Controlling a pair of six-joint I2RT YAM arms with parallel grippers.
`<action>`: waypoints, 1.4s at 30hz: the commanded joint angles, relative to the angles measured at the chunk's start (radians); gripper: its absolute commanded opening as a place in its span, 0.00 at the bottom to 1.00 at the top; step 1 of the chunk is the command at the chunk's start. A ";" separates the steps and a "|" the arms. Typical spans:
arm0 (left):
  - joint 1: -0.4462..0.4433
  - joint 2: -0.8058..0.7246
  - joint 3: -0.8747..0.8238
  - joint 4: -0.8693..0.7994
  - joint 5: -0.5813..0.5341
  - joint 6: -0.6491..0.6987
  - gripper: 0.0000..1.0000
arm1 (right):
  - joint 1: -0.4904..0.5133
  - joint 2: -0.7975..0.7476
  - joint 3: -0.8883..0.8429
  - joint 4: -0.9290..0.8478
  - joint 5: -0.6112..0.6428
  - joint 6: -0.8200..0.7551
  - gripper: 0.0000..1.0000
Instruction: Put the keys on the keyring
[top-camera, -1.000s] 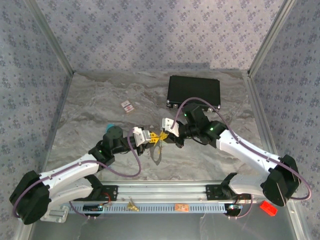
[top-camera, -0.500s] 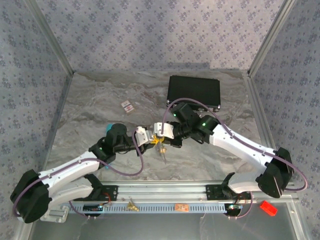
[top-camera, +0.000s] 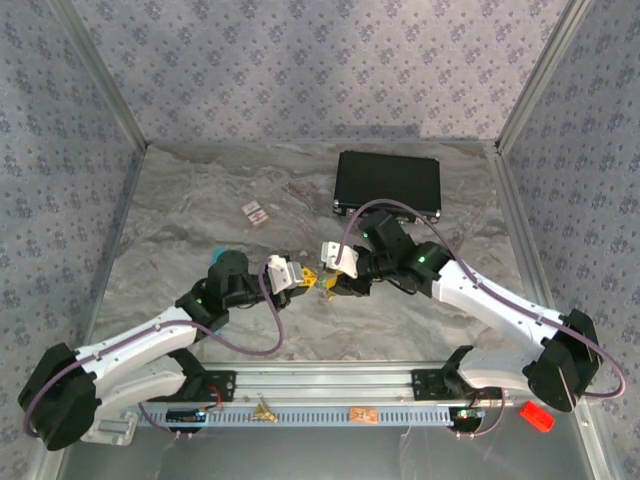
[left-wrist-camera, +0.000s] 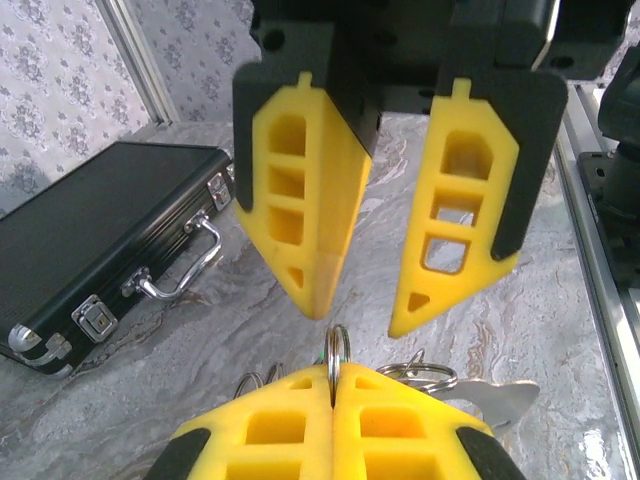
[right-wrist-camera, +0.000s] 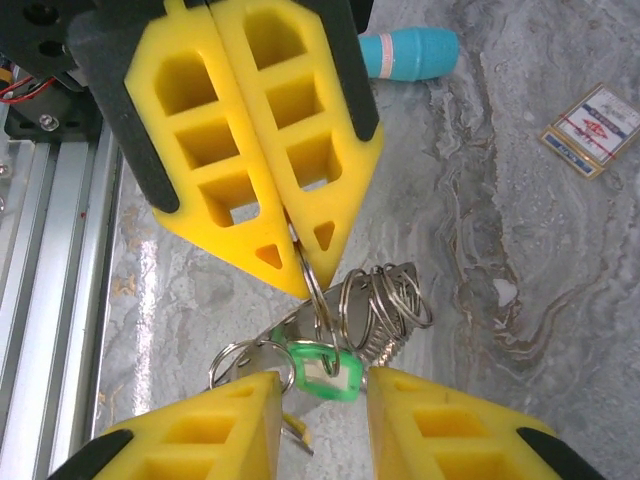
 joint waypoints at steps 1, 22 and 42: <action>0.000 -0.018 -0.003 0.093 0.033 -0.017 0.00 | -0.002 -0.009 -0.009 0.047 -0.028 0.047 0.27; 0.000 0.005 -0.027 0.232 0.060 -0.054 0.00 | -0.019 0.112 0.067 -0.028 -0.072 0.045 0.18; 0.001 0.048 -0.090 0.422 0.024 -0.198 0.00 | -0.004 -0.122 -0.324 0.447 -0.020 0.248 0.39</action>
